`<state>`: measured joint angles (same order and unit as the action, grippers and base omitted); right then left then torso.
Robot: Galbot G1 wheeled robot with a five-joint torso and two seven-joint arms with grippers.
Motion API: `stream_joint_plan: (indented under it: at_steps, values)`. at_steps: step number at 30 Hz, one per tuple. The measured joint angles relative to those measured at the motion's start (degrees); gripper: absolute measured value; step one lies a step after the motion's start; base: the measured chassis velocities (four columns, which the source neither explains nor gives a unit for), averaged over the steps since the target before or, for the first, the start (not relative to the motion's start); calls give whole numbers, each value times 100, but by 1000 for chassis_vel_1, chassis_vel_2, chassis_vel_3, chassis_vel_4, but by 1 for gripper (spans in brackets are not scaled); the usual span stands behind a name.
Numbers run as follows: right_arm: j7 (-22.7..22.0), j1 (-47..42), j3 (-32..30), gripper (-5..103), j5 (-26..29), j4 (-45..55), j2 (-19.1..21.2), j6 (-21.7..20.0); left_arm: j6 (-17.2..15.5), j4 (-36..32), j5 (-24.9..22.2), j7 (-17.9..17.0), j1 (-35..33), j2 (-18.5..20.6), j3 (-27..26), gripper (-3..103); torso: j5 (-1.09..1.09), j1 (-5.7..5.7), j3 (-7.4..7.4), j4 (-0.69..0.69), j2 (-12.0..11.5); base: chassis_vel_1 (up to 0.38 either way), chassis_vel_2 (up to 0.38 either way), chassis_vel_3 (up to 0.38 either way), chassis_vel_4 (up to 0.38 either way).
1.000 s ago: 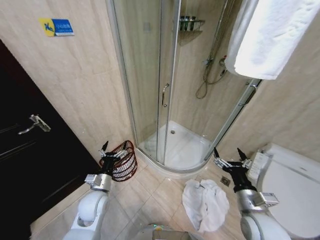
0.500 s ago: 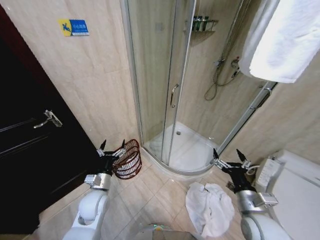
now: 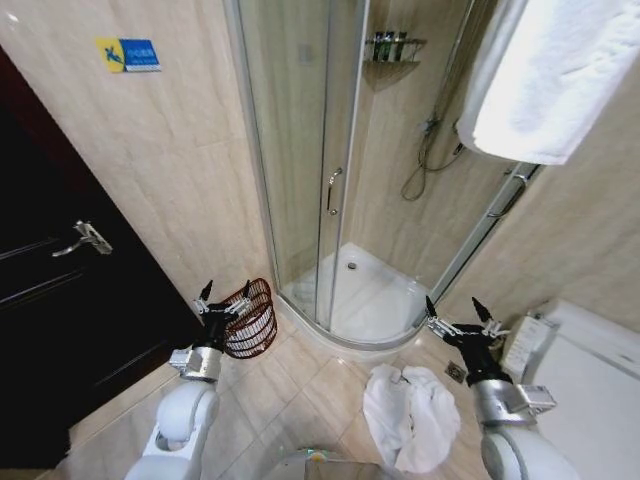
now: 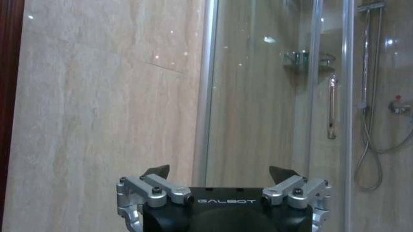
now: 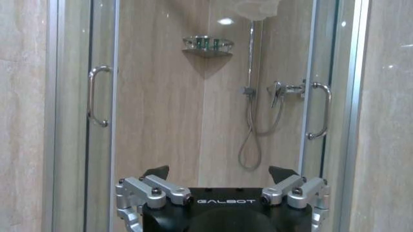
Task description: Discard the used towel into the hamper.
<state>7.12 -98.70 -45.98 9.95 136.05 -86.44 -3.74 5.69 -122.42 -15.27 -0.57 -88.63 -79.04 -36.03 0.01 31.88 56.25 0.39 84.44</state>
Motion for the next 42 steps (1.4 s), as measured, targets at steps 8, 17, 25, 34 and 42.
stream_joint_plan:
  at_steps: [8, 17, 25, 34, 42]
  values:
    - [18, -20, -25, 100, 13, 2, 9, 22, -7, -9, -1, 3, -17, -17, 5, 100, -1, 0, 0, -1, 0, -70, -72, 75, 72]
    - [38, -26, -28, 100, 15, 2, 9, 50, -164, -72, -55, 3, -74, -28, 7, 100, 1, 0, 0, -1, 0, -118, -109, 121, 108]
    - [69, -26, -33, 100, 14, -17, 13, 85, -135, -61, -48, 4, -61, -39, 29, 100, 0, 0, 0, 0, 0, -75, -70, 148, 136]
    - [29, 144, -32, 100, -1, -105, 126, 156, 40, 32, 22, -54, -87, -141, 19, 100, 0, 0, 0, -1, 0, -16, -7, 43, 46]
    - [-219, 599, -7, 100, 79, 122, 392, -234, 56, 136, 112, -98, -122, -209, 38, 100, -1, 0, 0, -1, 0, 0, 0, 0, 0]
